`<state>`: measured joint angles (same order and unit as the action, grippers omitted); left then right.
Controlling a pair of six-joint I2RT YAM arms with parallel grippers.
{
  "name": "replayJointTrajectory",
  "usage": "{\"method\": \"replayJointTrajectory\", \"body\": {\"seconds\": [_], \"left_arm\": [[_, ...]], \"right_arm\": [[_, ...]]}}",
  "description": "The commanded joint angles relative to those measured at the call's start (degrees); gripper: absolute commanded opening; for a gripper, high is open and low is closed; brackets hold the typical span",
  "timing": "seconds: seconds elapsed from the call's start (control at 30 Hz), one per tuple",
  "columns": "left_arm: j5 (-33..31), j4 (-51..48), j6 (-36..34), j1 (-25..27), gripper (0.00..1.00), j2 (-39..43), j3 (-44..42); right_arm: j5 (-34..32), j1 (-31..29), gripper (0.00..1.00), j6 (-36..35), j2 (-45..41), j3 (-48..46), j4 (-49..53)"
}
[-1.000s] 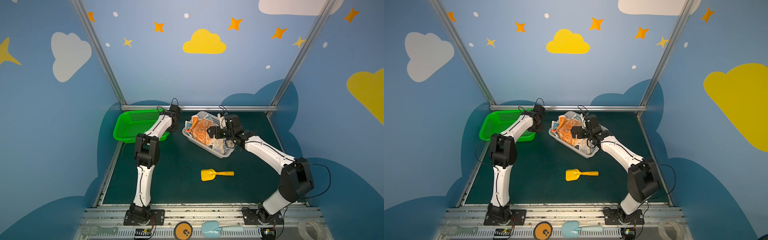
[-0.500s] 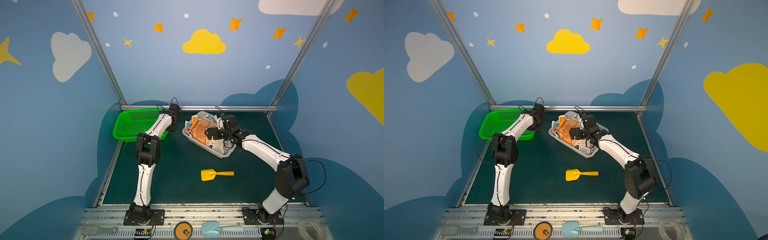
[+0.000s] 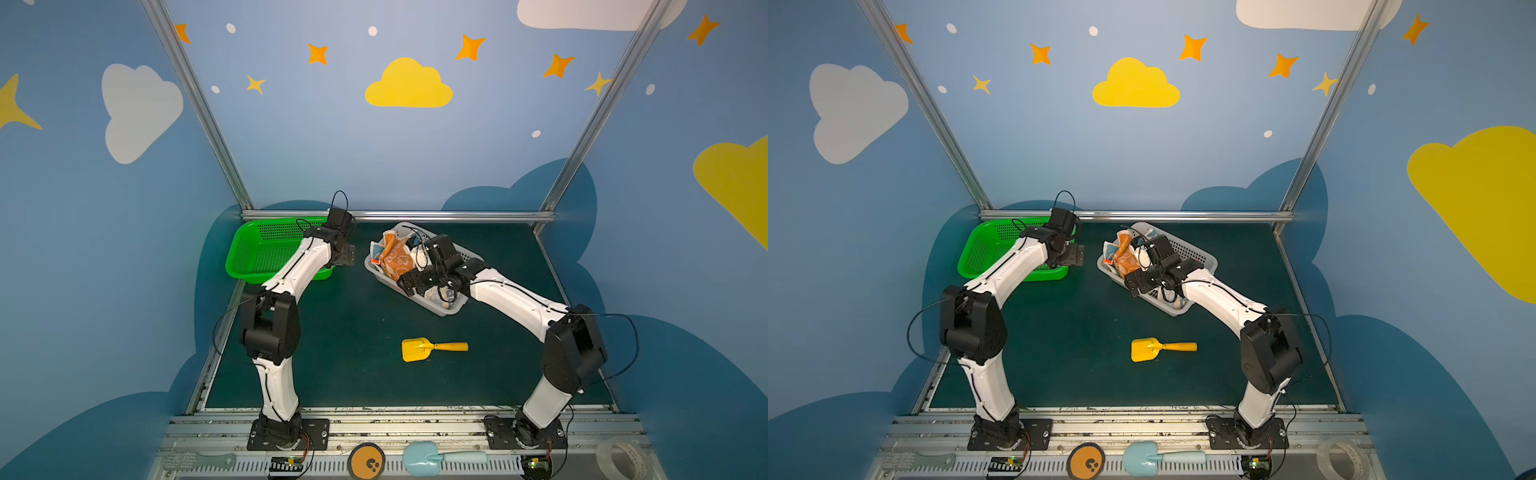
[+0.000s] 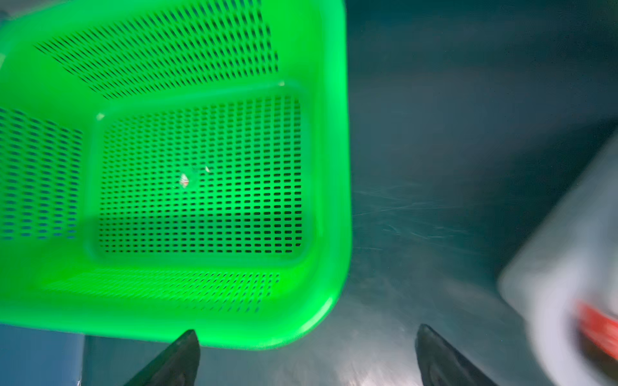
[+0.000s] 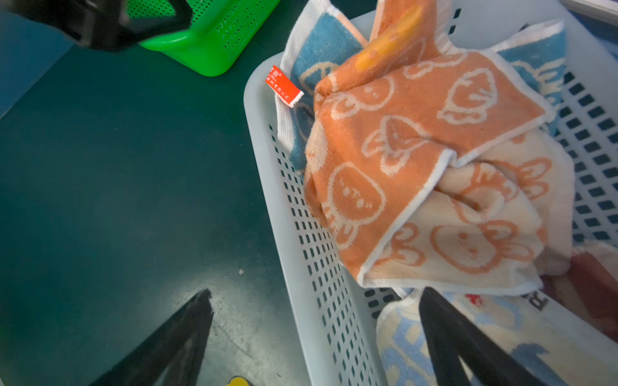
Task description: Fold and stack the towels
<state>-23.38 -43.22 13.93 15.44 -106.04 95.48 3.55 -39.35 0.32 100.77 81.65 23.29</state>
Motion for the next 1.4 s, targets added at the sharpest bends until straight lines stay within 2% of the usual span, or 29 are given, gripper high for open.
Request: {"method": "replayJointTrajectory", "body": {"seconds": [0.0, 0.1, 0.17, 0.27, 0.33, 0.47, 0.63, 0.8, 0.87, 1.13, 1.37], "left_arm": [[2.1, 3.7, 3.5, 1.6, 1.00, 6.9, -5.9], [7.4, 9.9, 6.3, 2.7, 1.00, 16.1, -16.3], [9.5, 15.7, 9.0, 2.9, 1.00, 22.5, -24.4], [9.2, 20.0, 12.0, 2.9, 1.00, 29.7, -33.2], [8.6, 21.7, 11.8, 2.9, 1.00, 32.6, -37.0], [7.2, 20.0, 12.0, 2.7, 1.00, 33.7, -38.9], [10.9, 21.4, 13.7, 2.8, 1.00, 33.6, -40.2], [13.2, 23.9, 14.1, 3.8, 1.00, 32.4, -40.9], [11.8, 24.2, 13.4, 5.7, 1.00, 31.7, -40.5], [12.1, 27.0, 14.0, 11.5, 1.00, 26.4, -38.2], [12.8, 26.5, 12.5, 17.8, 1.00, 16.9, -29.3]], "right_arm": [[-5.3, -1.9, 0.91, -4.7, 3.5, 4.1, 7.4], [-8.0, -3.3, 0.89, -4.6, 7.8, 9.8, 14.0], [-12.4, -4.1, 0.86, -1.6, 11.8, 16.1, 21.2], [-15.8, -4.9, 0.79, -1.2, 18.2, 24.3, 30.4], [-17.6, -5.3, 0.72, -1.0, 21.2, 26.8, 32.6], [-16.7, -4.9, 0.56, 0.5, 22.7, 27.1, 31.6], [-17.2, -4.1, 0.32, 2.1, 23.2, 27.7, 31.0], [-19.8, -0.8, 0.16, 3.3, 22.2, 27.0, 30.7], [-21.5, 0.9, 0.01, 3.6, 21.6, 26.7, 31.0], [-25.1, 10.2, 0.00, 2.2, 17.0, 21.0, 29.2], [-26.5, 19.7, 0.00, 2.4, 16.1, 21.3, 29.9]]}}
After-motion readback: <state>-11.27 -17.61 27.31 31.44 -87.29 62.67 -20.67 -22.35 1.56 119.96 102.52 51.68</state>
